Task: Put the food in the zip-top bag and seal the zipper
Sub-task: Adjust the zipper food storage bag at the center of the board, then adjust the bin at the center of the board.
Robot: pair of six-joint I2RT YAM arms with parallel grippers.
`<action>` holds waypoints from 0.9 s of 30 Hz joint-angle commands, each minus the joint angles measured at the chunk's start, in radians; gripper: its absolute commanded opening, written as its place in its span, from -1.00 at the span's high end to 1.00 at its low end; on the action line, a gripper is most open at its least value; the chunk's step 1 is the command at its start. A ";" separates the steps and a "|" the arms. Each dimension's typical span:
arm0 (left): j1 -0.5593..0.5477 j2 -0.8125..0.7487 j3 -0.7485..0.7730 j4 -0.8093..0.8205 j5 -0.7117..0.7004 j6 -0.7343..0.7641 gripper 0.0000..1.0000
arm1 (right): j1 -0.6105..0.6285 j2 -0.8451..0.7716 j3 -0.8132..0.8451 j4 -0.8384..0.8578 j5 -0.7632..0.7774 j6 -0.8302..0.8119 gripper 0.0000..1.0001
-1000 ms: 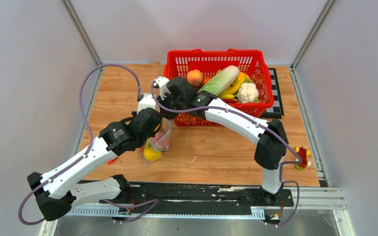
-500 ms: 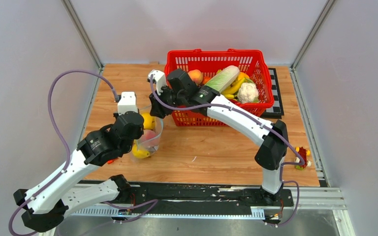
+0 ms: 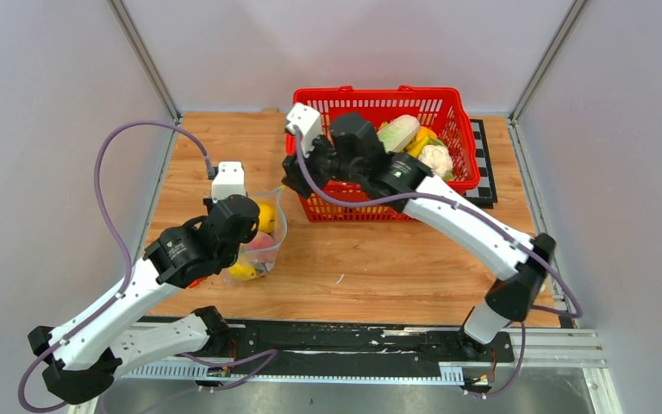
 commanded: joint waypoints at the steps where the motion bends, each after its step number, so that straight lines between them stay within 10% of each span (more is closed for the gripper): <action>1: 0.004 -0.004 -0.015 0.086 0.001 0.002 1.00 | -0.058 -0.129 -0.067 0.101 0.170 -0.081 -0.24; 13: 0.004 -0.006 -0.039 0.123 0.049 0.014 1.00 | -0.301 -0.041 -0.071 -0.170 -0.046 -0.092 0.08; 27: 0.004 -0.036 -0.060 0.164 0.127 0.037 1.00 | -0.313 0.296 0.244 -0.343 -0.228 -0.063 0.27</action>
